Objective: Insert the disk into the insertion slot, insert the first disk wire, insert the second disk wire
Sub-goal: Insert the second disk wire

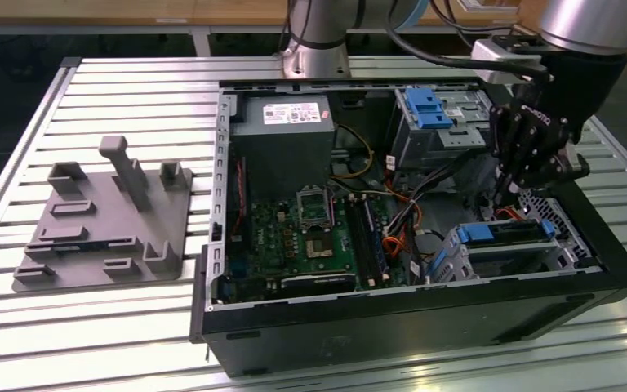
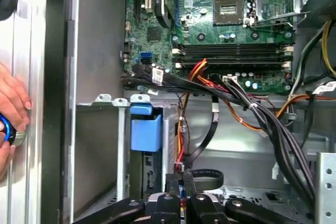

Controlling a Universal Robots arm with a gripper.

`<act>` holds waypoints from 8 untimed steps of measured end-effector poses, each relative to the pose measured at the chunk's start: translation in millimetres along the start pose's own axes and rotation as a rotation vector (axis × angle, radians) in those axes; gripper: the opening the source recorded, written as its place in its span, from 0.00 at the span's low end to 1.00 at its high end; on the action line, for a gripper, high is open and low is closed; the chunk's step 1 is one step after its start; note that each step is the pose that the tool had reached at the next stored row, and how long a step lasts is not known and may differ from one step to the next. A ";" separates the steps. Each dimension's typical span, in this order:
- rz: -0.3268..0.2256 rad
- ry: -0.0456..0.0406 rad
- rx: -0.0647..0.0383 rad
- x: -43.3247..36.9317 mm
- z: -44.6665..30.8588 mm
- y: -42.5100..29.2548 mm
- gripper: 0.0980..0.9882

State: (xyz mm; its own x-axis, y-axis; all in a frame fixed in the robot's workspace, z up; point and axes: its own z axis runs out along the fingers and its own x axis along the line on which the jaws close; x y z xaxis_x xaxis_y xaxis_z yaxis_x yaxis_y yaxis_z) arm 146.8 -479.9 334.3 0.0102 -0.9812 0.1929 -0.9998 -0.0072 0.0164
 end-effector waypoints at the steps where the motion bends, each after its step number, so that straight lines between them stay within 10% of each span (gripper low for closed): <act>1: 0.000 -0.0006 0.000 2.0 0.4 0.2 0.06; 8: 0.000 -0.0078 0.000 13.6 2.7 0.6 0.06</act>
State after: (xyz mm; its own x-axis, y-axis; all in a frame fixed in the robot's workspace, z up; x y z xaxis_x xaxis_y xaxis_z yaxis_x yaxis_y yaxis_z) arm 146.3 -493.8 334.3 0.0101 -0.9826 0.1852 -0.9998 -0.0072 0.0164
